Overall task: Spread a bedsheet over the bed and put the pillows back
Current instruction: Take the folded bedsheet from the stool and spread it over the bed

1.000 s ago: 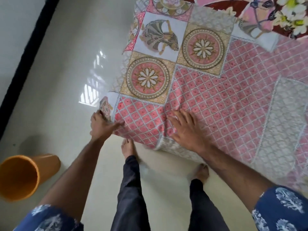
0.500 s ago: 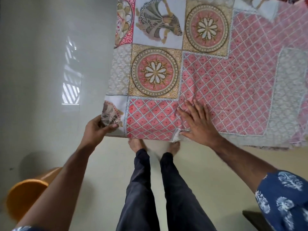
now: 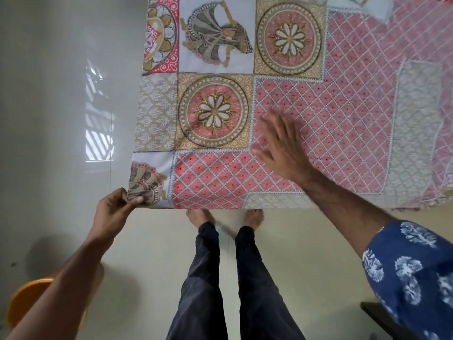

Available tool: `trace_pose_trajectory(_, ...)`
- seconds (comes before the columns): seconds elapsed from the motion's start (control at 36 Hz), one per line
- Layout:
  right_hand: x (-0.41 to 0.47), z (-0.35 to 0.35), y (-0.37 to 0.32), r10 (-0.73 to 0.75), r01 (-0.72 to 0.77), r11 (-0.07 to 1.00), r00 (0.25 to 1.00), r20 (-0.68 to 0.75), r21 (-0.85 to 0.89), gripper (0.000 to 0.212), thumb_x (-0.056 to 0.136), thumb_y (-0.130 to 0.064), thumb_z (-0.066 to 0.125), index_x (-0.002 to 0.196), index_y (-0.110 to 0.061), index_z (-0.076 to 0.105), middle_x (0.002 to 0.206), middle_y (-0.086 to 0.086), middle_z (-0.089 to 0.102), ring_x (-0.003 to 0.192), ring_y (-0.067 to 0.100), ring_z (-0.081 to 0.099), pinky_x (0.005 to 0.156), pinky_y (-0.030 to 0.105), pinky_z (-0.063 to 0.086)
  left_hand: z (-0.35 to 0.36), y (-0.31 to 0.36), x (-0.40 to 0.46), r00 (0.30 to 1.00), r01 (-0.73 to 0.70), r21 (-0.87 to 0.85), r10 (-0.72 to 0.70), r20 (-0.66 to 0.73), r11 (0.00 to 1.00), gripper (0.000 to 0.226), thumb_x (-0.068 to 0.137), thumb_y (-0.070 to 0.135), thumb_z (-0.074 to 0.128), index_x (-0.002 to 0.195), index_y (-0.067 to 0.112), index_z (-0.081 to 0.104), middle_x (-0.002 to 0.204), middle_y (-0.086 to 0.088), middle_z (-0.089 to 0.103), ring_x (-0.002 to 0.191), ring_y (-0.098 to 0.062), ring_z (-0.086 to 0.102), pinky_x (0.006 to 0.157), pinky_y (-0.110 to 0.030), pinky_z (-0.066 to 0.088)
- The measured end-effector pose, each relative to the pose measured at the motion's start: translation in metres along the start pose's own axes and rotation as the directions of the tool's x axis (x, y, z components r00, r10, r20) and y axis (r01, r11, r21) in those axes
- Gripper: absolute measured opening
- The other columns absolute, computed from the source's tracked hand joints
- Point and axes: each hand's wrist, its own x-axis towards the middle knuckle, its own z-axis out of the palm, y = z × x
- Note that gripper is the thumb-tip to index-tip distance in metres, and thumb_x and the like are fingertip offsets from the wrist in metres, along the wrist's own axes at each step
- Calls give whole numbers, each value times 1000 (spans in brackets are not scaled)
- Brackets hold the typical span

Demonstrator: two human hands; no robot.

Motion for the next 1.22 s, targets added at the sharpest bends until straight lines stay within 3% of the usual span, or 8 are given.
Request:
trace_pose_trajectory(0.17, 34, 0, 30, 179, -174, 982, 982, 67, -73, 90, 98, -65, 43, 163, -12, 11, 170, 17, 8, 157, 39, 6, 124, 61, 10, 7, 9, 3, 998, 48, 36, -47, -30, 998, 37, 91, 7, 72, 65, 13, 46, 64, 0, 61, 65, -11, 51, 55, -21, 33)
trace_pose_trajectory(0.36, 0, 22, -37, -135, 175, 964, 971, 197, -199, 97, 95, -77, 16, 163, -9, 1, 170, 17, -6, 157, 36, -4, 123, 63, 5, 26, 33, 26, 963, -30, 82, 51, -265, 996, 13, 98, 25, 65, 104, 16, 60, 103, -6, 65, 99, -30, 64, 81, -41, 52)
trace_pose_trajectory(0.47, -32, 37, -76, -471, 519, 842, 839, 272, -143, 96, 96, -77, 16, 162, -11, -6, 170, 12, -13, 157, 32, -9, 124, 60, 6, 52, 71, 39, 905, -233, 276, 312, -290, 933, 38, 95, 26, 61, 129, 13, 51, 129, -5, 52, 120, -25, 55, 95, -40, 49)
trace_pose_trajectory(0.61, -16, 38, -75, -763, 812, 574, 577, 291, -107, 74, 106, -59, 25, 164, -18, 4, 171, 4, -6, 158, 27, -4, 126, 57, 1, 86, 122, 62, 796, -476, 665, 603, 48, 575, 44, 98, 27, 60, 139, 17, 49, 152, -9, 42, 139, -29, 40, 111, -49, 34)
trace_pose_trajectory(0.69, 23, 17, -59, -627, 653, 750, 753, 202, -104, 71, 105, -51, 39, 163, -21, 11, 171, 3, -4, 158, 26, 3, 127, 54, 3, 104, 143, 84, 796, -502, 674, 595, 115, 542, 51, 98, 38, 57, 144, 21, 44, 157, -9, 36, 141, -31, 38, 111, -55, 35)
trace_pose_trajectory(0.81, 84, -7, -24, -59, 59, 998, 998, -16, -24, 74, 103, -46, 46, 163, -17, 13, 171, 10, 7, 157, 32, 9, 127, 52, 3, 110, 164, 126, 958, -217, 346, 268, -105, 913, 75, 89, 58, 61, 150, 24, 33, 152, -7, 39, 138, -27, 44, 113, -51, 38)
trace_pose_trajectory(0.94, 121, 0, 5, 354, -355, 935, 934, -42, -2, 83, 99, -63, 24, 163, -11, 11, 171, 11, 8, 158, 32, 4, 124, 61, 10, 102, 168, 180, 998, 48, -47, -49, -31, 998, 101, 73, 88, 59, 140, 14, 51, 130, -4, 65, 112, -22, 67, 101, -41, 53)
trace_pose_trajectory(1.22, 138, 17, -74, 269, -272, 961, 961, -60, -51, 87, 99, -72, 18, 164, -14, 8, 171, 11, 2, 158, 31, 3, 123, 63, 8, 75, 187, 202, 898, -284, 70, 291, -330, 956, 30, 85, 38, 78, 79, 26, 51, 75, 10, 55, 66, -5, 52, 62, -22, 46)
